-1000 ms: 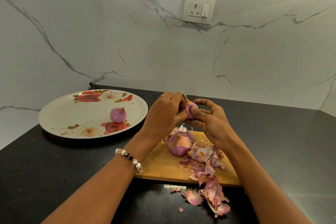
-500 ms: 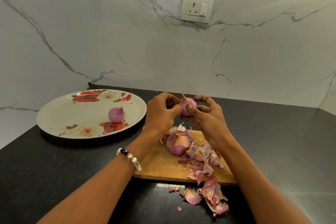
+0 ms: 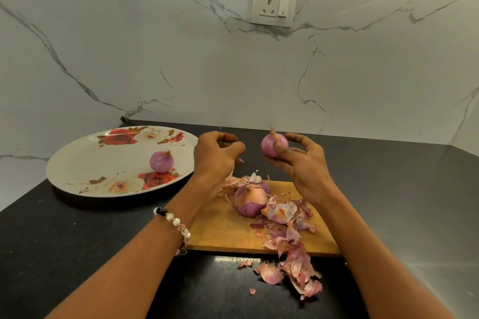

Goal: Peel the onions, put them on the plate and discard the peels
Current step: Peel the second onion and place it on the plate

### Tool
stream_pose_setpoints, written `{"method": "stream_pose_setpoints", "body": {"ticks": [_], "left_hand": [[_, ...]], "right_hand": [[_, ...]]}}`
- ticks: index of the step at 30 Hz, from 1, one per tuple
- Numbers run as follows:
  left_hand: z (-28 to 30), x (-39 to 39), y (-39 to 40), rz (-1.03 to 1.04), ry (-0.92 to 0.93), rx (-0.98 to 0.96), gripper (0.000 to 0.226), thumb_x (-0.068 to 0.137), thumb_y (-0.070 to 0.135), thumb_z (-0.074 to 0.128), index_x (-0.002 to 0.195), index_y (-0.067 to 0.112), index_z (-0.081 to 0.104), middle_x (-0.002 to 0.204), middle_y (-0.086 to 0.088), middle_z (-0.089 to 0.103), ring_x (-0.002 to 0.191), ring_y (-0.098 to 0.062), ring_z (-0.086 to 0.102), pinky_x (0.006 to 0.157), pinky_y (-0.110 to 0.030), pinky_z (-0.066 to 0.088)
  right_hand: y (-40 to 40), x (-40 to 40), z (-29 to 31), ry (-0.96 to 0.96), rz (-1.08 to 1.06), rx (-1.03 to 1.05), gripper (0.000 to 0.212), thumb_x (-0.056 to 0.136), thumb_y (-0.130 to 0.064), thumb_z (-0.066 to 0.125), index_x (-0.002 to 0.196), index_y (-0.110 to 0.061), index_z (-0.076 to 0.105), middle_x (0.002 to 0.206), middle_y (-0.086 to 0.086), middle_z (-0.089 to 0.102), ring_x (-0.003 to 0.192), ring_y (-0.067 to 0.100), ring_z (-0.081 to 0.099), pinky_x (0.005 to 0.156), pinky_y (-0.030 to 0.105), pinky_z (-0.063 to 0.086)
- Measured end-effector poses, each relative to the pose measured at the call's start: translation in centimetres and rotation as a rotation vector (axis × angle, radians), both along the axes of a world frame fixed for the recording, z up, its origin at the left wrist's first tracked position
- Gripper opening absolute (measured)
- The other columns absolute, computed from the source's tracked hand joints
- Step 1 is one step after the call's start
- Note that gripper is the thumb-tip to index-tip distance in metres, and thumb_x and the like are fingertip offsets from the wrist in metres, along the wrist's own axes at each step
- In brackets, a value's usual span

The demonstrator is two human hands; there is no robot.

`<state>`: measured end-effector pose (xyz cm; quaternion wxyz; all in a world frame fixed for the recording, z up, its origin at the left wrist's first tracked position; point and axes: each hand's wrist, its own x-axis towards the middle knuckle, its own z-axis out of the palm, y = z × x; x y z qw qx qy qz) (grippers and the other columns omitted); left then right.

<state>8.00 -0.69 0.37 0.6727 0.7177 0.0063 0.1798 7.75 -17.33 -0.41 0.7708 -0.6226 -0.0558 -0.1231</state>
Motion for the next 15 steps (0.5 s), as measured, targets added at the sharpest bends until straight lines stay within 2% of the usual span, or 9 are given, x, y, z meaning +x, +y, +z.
{"method": "stream_pose_setpoints", "body": {"ticks": [2, 4, 7, 9, 12, 15], "left_hand": [[0.0, 0.3, 0.5, 0.029, -0.028, 0.075, 0.011, 0.087, 0.016, 0.068, 0.093, 0.021, 0.060, 0.093, 0.000, 0.064, 0.089, -0.019, 0.065, 0.079, -0.034, 0.058], [0.0, 0.3, 0.6, -0.011, -0.027, 0.112, 0.008, 0.090, 0.020, 0.064, 0.098, 0.020, 0.062, 0.096, 0.000, 0.066, 0.091, -0.016, 0.064, 0.085, -0.038, 0.056], [-0.1, -0.2, 0.1, -0.075, -0.032, 0.195, 0.017, 0.092, 0.032, 0.059, 0.095, 0.018, 0.067, 0.086, 0.004, 0.068, 0.080, -0.010, 0.064, 0.082, -0.036, 0.056], [-0.1, -0.5, -0.1, -0.122, -0.014, 0.237, 0.027, 0.089, 0.041, 0.058, 0.089, 0.016, 0.071, 0.084, 0.003, 0.070, 0.075, -0.010, 0.065, 0.076, -0.033, 0.056], [0.1, -1.0, -0.2, -0.220, 0.029, 0.208, 0.043, 0.075, 0.053, 0.062, 0.090, 0.013, 0.073, 0.082, 0.000, 0.073, 0.073, -0.014, 0.068, 0.070, -0.031, 0.057], [0.2, -1.0, -0.1, -0.208, 0.023, 0.172, 0.039, 0.075, 0.044, 0.069, 0.097, 0.012, 0.073, 0.082, 0.000, 0.073, 0.073, -0.016, 0.069, 0.068, -0.030, 0.059]], "right_hand": [[-0.5, 0.0, 0.4, 0.031, 0.031, 0.166, 0.047, 0.079, -0.010, 0.073, 0.121, -0.005, 0.054, 0.114, 0.019, 0.062, 0.099, 0.034, 0.072, 0.075, 0.039, 0.063], [-0.5, 0.0, 0.6, 0.027, 0.058, 0.198, 0.046, 0.077, -0.011, 0.073, 0.118, -0.006, 0.053, 0.114, 0.022, 0.063, 0.101, 0.035, 0.071, 0.077, 0.042, 0.063], [0.1, -0.1, 0.6, 0.003, 0.119, 0.165, 0.040, 0.079, 0.000, 0.070, 0.115, -0.008, 0.054, 0.111, 0.020, 0.064, 0.098, 0.032, 0.072, 0.077, 0.043, 0.062], [0.3, -0.3, 0.5, -0.026, 0.160, 0.106, 0.049, 0.070, -0.002, 0.074, 0.115, -0.012, 0.055, 0.115, 0.020, 0.062, 0.097, 0.032, 0.072, 0.081, 0.046, 0.062], [0.3, -0.3, 0.3, -0.085, 0.166, -0.032, 0.065, 0.060, -0.005, 0.079, 0.120, -0.017, 0.058, 0.121, 0.019, 0.061, 0.105, 0.038, 0.069, 0.089, 0.054, 0.057], [0.1, -0.2, 0.1, -0.139, 0.178, -0.103, 0.066, 0.060, -0.003, 0.080, 0.122, -0.017, 0.060, 0.125, 0.016, 0.060, 0.106, 0.037, 0.069, 0.092, 0.057, 0.055]]}}
